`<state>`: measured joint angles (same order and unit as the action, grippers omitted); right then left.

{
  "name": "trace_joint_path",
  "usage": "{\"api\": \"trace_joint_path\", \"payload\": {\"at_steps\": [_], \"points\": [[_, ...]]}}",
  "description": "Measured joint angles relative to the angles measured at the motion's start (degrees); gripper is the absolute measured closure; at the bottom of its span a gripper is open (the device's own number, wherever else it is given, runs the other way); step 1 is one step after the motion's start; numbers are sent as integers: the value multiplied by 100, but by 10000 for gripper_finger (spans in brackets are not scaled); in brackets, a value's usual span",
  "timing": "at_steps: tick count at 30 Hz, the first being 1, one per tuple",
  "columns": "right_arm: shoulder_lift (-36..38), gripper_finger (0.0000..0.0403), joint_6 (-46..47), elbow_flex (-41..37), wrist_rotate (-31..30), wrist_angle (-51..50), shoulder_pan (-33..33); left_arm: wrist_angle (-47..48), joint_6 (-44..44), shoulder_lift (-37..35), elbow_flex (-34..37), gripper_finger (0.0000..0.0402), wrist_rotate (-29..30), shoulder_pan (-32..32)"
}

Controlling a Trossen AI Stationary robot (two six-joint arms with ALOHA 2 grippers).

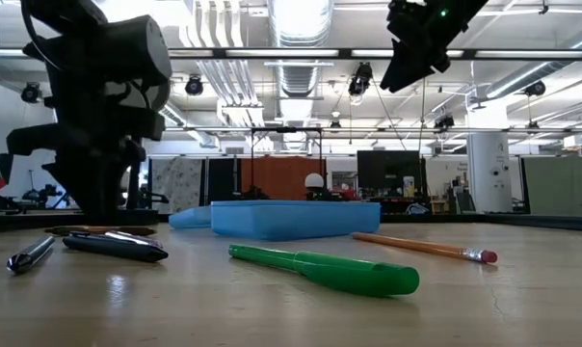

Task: Pick & place school supplies into a supply box
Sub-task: Put the brown pen into the supply box

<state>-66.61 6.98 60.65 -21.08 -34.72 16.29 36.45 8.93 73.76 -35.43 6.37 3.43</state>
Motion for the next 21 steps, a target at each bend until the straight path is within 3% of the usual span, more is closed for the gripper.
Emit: {"api": "trace_joint_path", "payload": {"at_steps": [8,14,21], "points": [[0,197,1,-5,2,15,28,-444,-60,301,204,284,74,-57],[-2,197,13,-5,4,17,26,-543,-65,426,283,287,-300,-195],[13,199,143,-7,0,38,24,-602,-331,458,290,347,-496,-331]]}}
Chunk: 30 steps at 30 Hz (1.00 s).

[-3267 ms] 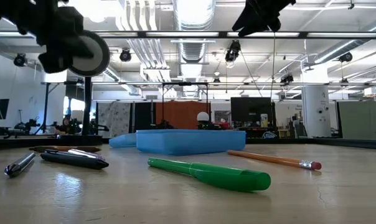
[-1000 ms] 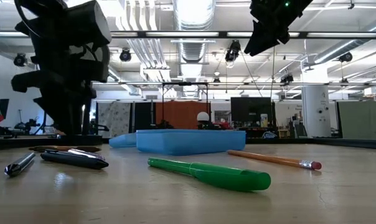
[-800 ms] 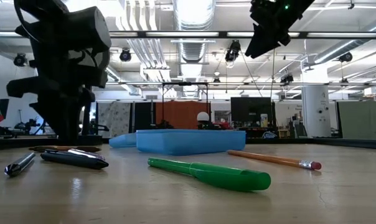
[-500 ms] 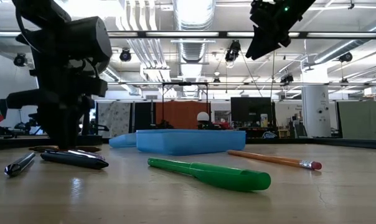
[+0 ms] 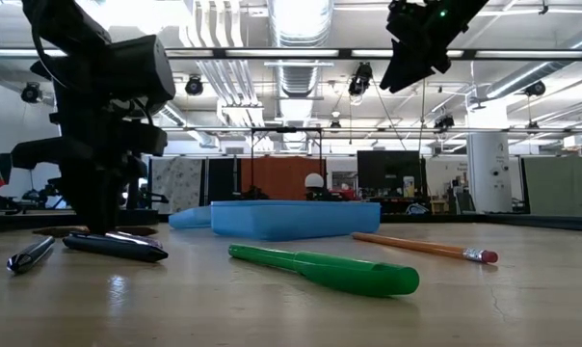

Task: Pick & place school supplies into a supply box
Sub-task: Put the brown pen into the supply box

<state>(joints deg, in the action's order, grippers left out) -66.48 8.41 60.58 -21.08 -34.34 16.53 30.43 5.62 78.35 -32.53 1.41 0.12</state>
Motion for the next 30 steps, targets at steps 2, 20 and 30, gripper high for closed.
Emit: {"api": "trace_joint_path", "payload": {"at_steps": [2,20,30], "points": [[53,203,77,0,-3,23,-19,-26,-50,0,2,373,-52,-53],[1303,269,391,-336,-962,-194,-53,570,1666,-421,-1621,394,-994,-406],[2040,276,845,-962,-1054,-196,-52,-1238,3091,685,-2629,394,-1429,-1263]]}}
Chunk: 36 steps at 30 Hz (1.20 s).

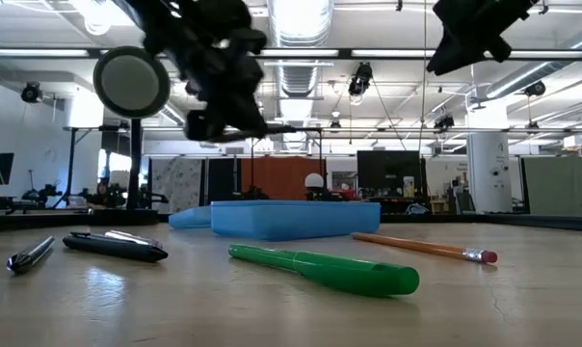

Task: Pick & place school supplies into a supply box
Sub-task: Put the brown pen into the supply box, then put the purple pen into the supply box

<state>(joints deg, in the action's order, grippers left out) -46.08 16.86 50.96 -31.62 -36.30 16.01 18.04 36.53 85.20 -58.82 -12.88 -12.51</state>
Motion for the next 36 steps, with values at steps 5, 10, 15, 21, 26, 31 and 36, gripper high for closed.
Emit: {"api": "trace_joint_path", "payload": {"at_steps": [5,10,15,21,26,31,36], "points": [[244,277,11,-221,9,9,2,119,13,1135,-886,394,-32,-25],[465,280,-38,-413,10,-1,2,816,-45,2151,-1724,395,133,-57],[646,278,-134,-522,11,-107,2,1500,-39,2453,-2103,378,1034,-64],[736,280,-280,-601,9,-115,2,1508,-44,2349,-2108,335,1132,-64],[734,276,-518,-623,7,-122,2,1733,-108,2334,-2190,312,787,-43],[736,273,-535,-623,98,-126,4,2409,-1185,1829,-2322,309,530,296],[617,273,-131,-623,813,-128,7,2606,-1527,1085,-1883,309,736,710]]}}
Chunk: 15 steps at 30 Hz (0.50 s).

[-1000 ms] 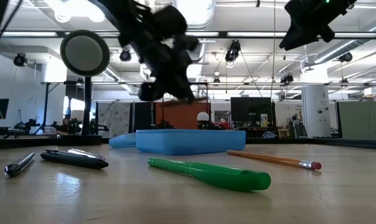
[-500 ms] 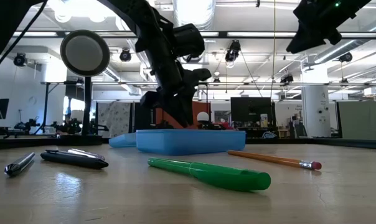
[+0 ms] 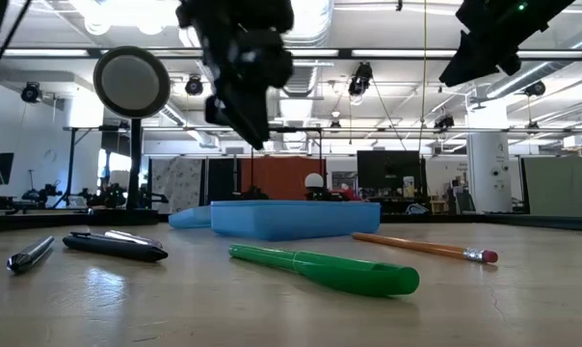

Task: Pick & place school supplies into a supply box
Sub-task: Put the purple pen into the supply box

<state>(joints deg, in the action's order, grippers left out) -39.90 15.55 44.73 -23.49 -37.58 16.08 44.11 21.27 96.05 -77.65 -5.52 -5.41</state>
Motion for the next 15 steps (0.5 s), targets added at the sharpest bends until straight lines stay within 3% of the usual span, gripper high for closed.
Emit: {"api": "trace_joint_path", "payload": {"at_steps": [8,15], "points": [[-722,273,-81,0,442,7,-29,-349,458,-1259,1352,308,395,1296],[-1330,273,163,0,457,65,-292,-458,480,-1329,2190,308,730,2248]]}}
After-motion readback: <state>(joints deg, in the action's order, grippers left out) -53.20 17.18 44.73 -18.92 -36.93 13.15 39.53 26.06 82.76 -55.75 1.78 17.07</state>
